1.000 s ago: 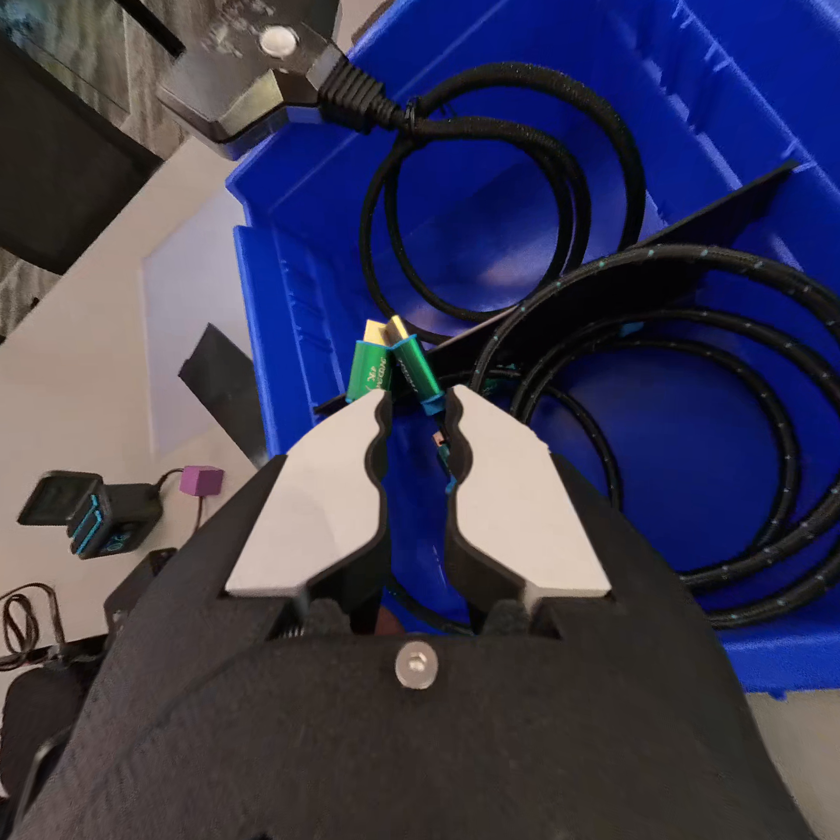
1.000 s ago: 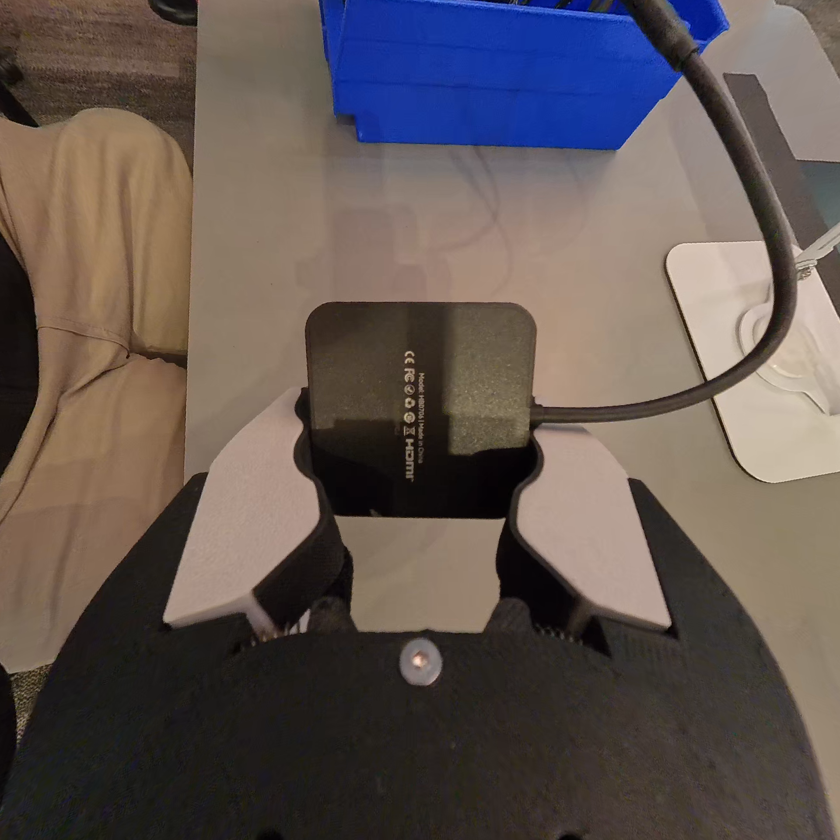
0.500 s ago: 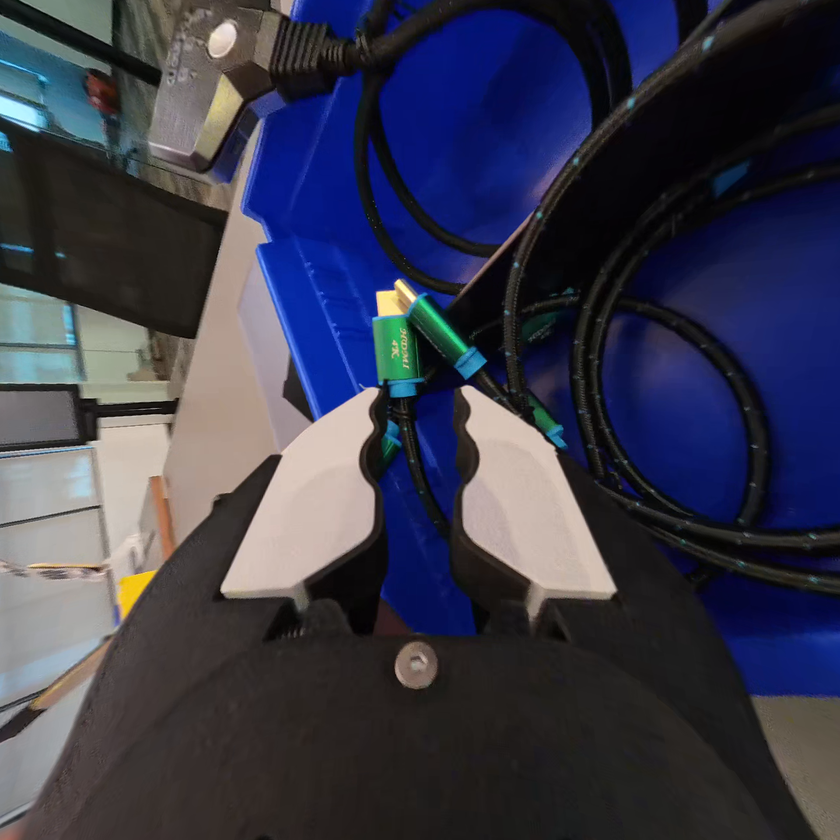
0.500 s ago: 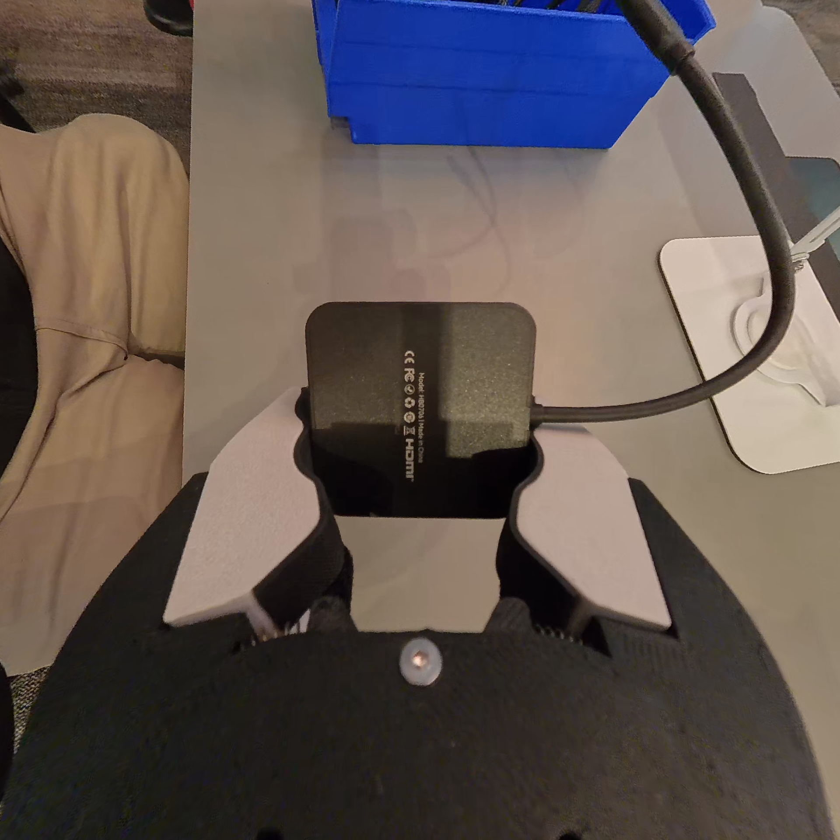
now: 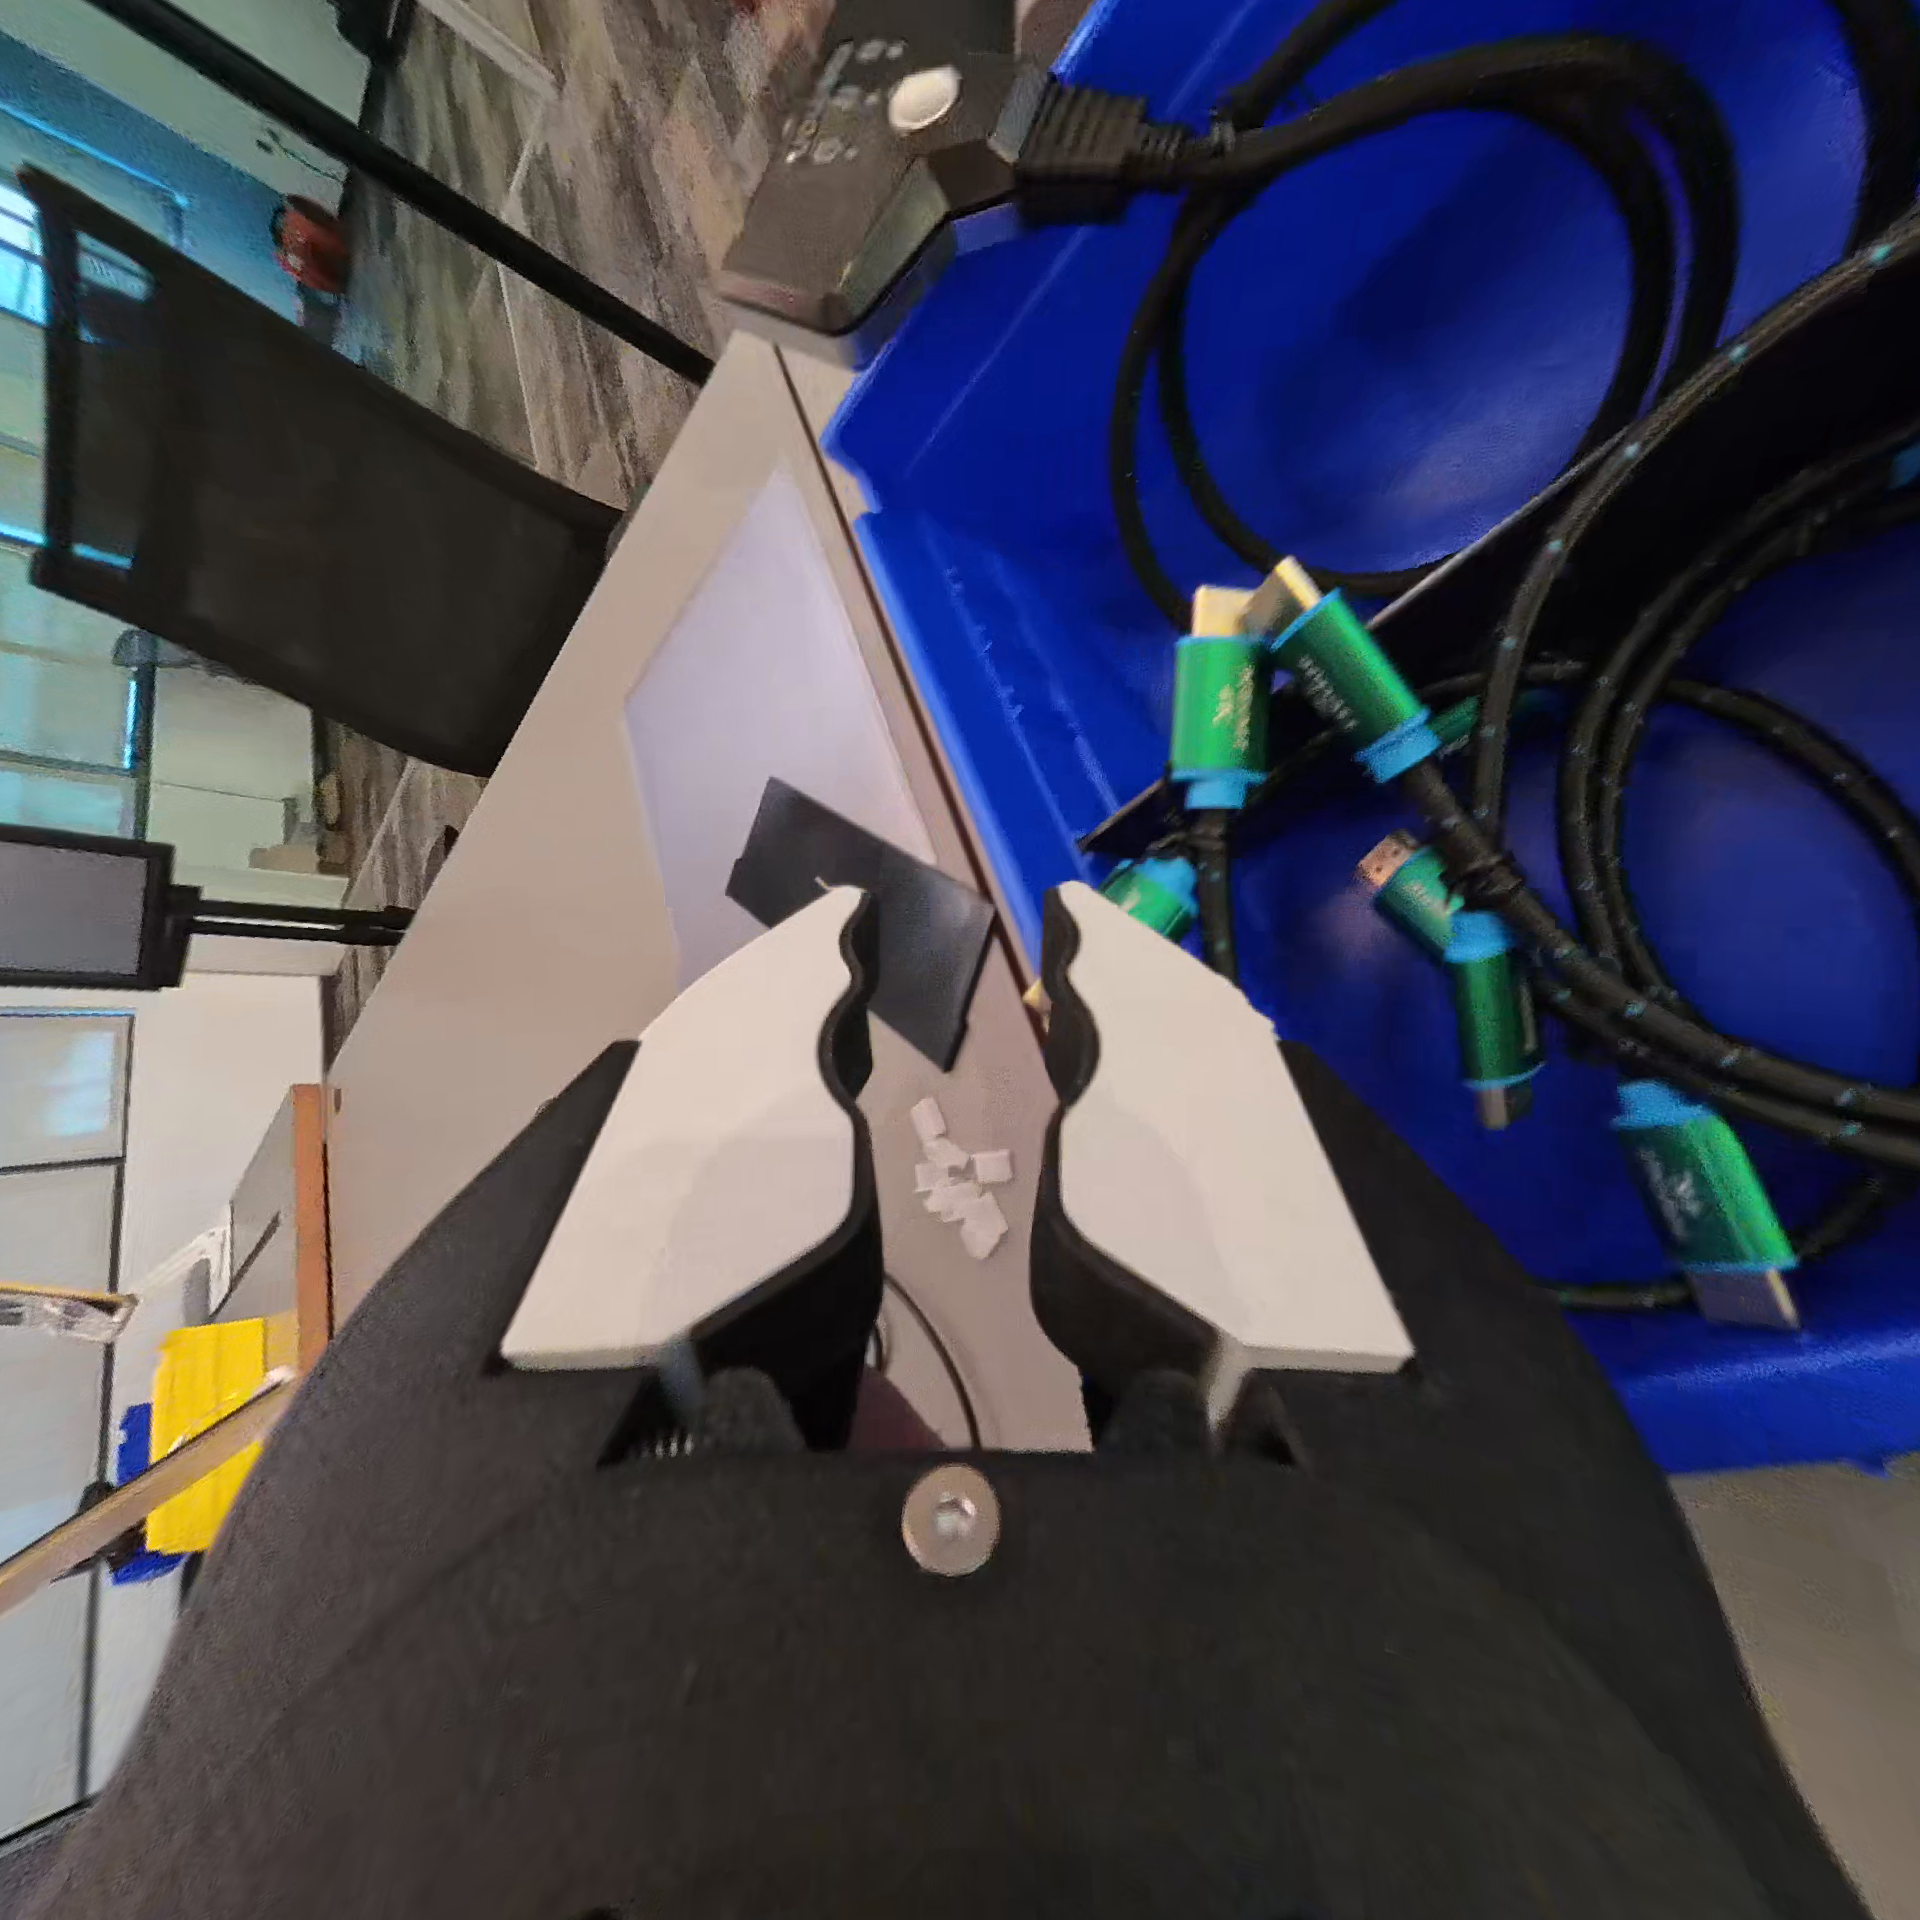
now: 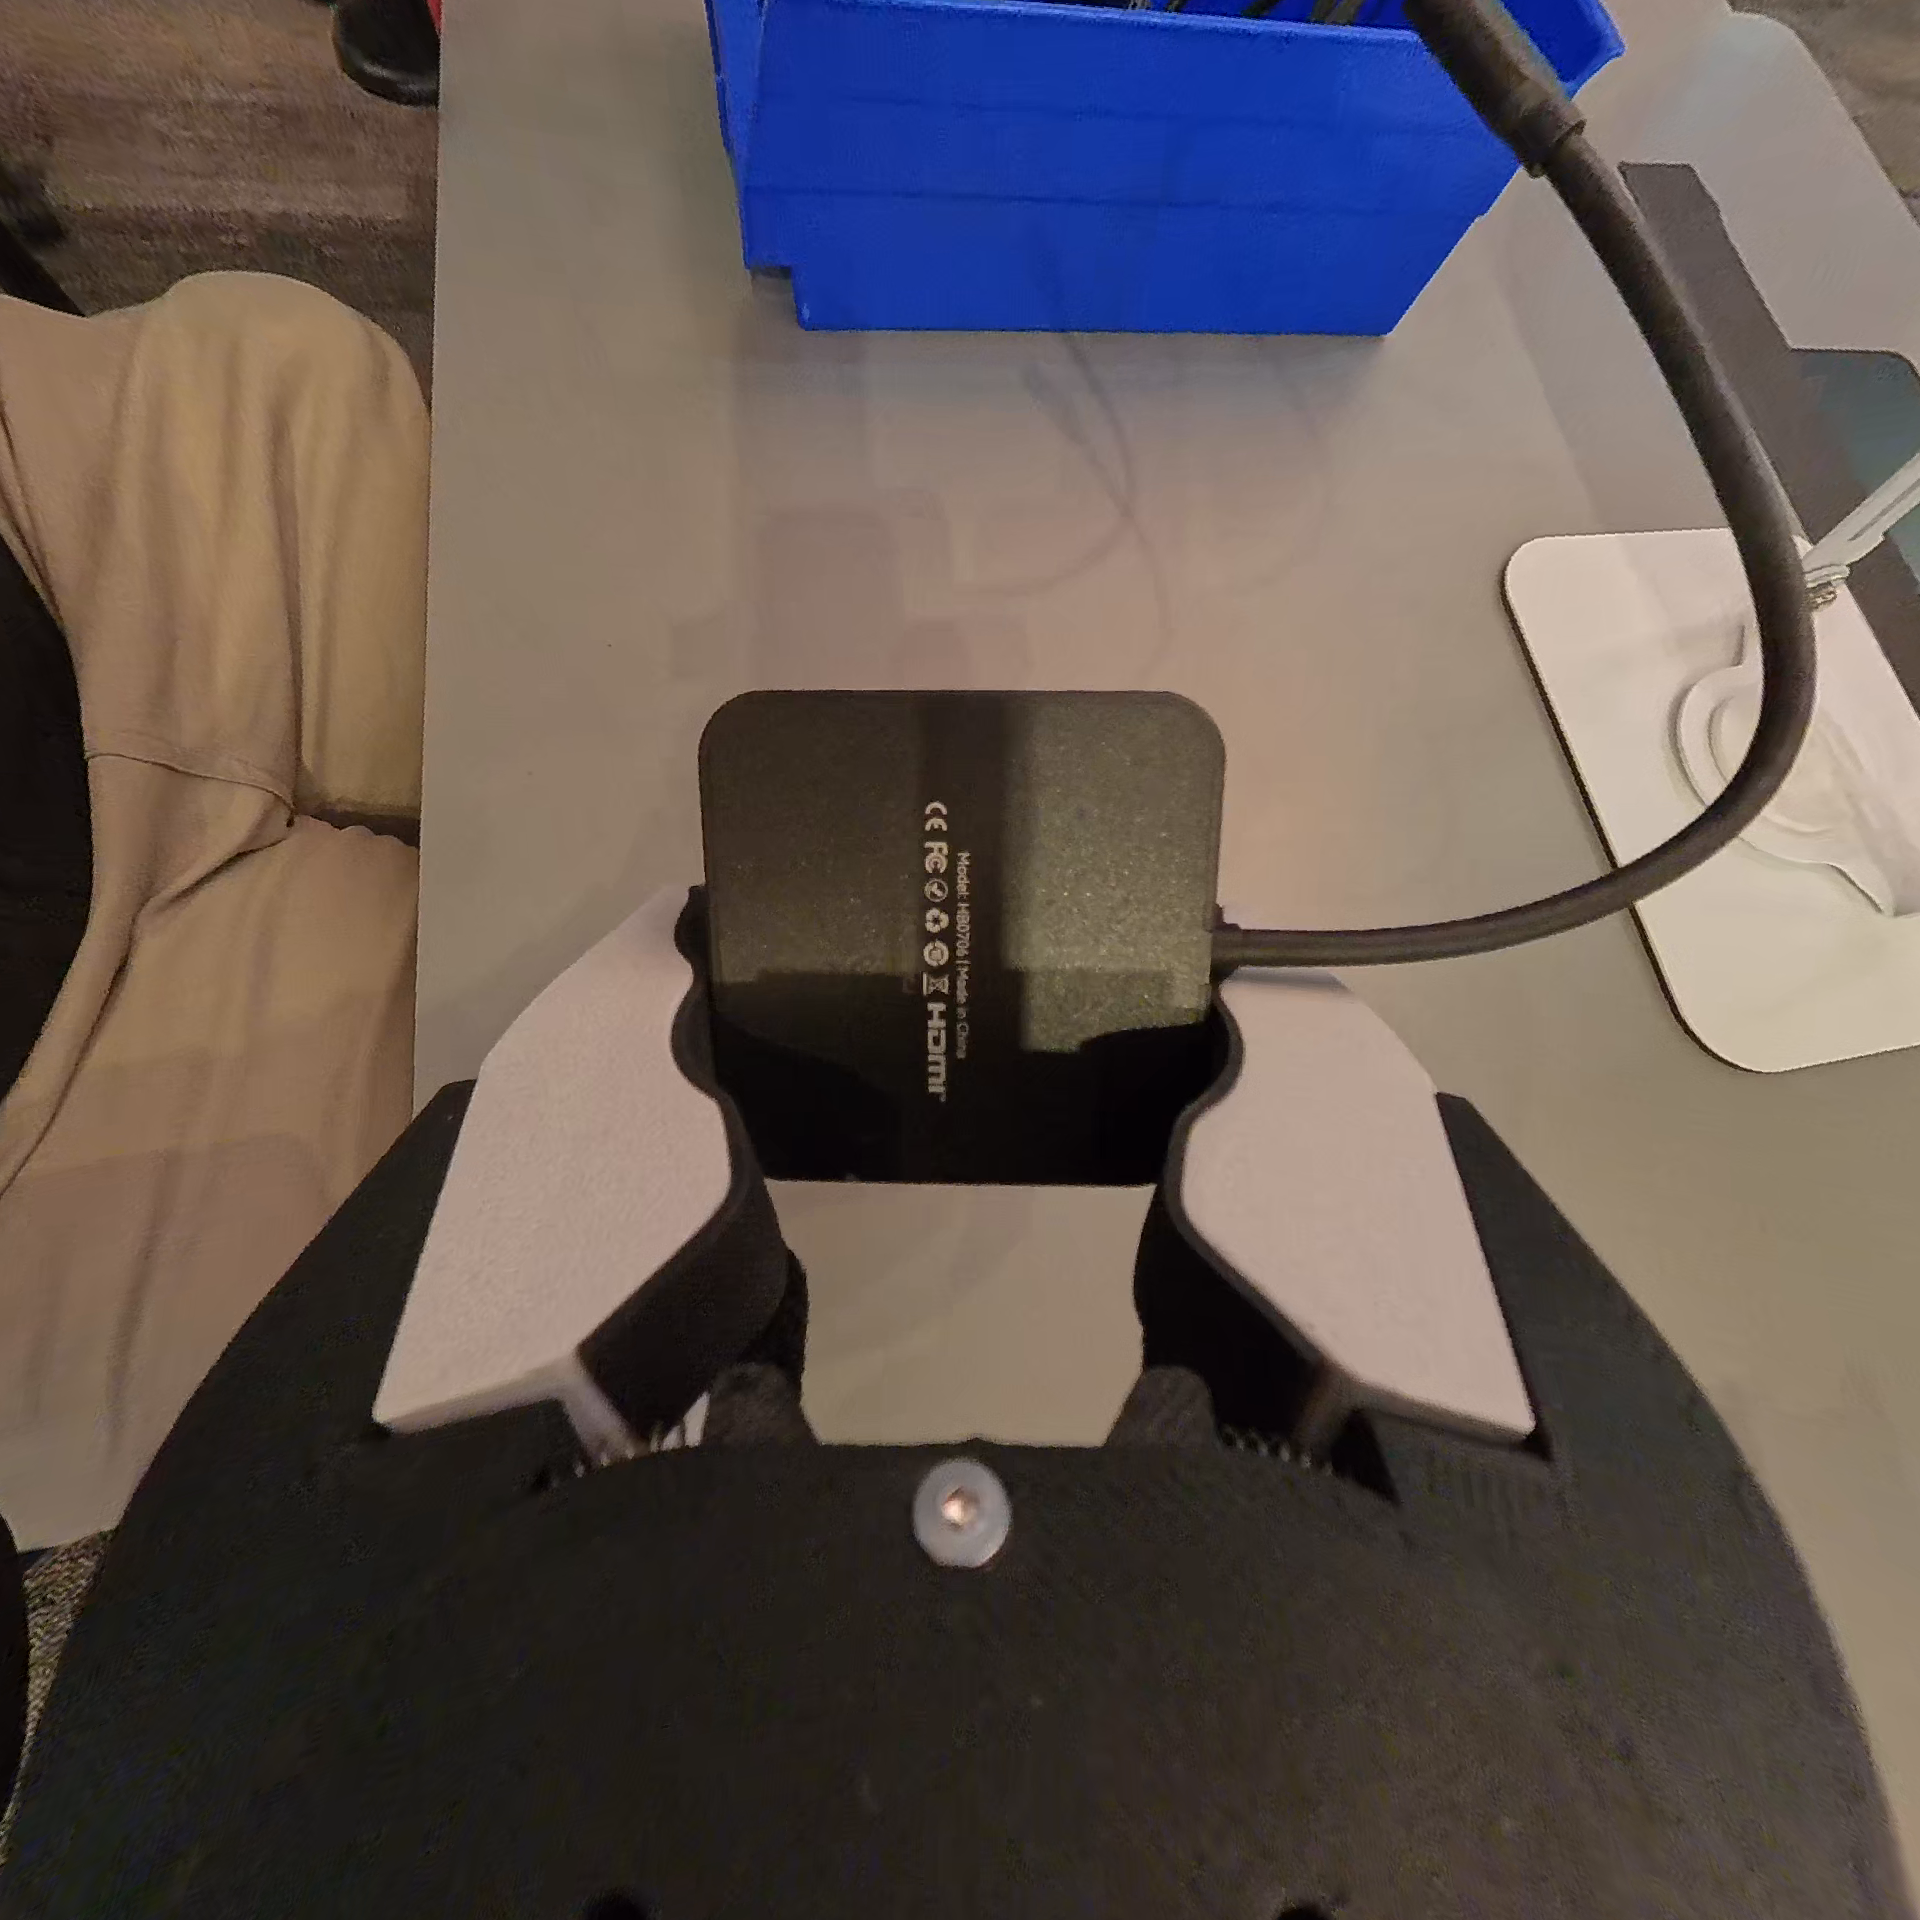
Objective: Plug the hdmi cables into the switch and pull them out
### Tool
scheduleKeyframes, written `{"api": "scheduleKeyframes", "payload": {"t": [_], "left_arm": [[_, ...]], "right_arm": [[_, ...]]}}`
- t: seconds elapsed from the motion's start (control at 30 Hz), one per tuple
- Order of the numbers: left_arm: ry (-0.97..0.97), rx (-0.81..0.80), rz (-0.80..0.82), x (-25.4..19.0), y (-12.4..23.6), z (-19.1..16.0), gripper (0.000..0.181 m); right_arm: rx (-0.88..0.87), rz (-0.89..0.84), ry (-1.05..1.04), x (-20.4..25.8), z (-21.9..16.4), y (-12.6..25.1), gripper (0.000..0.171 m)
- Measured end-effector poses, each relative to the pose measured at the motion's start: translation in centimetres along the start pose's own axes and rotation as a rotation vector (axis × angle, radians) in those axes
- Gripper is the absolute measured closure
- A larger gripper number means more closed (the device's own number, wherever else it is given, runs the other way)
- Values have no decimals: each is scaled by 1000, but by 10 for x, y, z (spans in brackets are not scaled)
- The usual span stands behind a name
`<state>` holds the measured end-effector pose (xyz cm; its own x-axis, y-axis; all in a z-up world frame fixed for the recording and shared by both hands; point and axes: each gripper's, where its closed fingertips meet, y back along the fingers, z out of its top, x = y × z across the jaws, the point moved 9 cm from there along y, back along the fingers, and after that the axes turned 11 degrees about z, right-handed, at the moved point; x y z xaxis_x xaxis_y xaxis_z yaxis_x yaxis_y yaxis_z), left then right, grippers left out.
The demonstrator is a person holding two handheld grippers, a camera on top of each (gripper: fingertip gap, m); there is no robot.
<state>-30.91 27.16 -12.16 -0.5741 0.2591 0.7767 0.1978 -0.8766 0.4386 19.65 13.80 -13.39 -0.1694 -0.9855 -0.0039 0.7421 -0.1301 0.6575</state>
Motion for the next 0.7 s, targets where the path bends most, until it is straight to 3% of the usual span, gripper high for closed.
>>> {"api": "scheduleKeyframes", "payload": {"t": [0.27, 0.53, 0.7], "left_arm": [[-183, 5, -106, -8, 6, -15, 144], [-308, -33, -60, -22, 7, -5, 145], [-303, -81, -128, -47, 21, 13, 145]], "right_arm": [[3, 7, -3, -1, -1, -3, 86], [0, 3, -6, -1, -1, -2, 86], [-19, 7, -1, -1, -2, -4, 86]]}}
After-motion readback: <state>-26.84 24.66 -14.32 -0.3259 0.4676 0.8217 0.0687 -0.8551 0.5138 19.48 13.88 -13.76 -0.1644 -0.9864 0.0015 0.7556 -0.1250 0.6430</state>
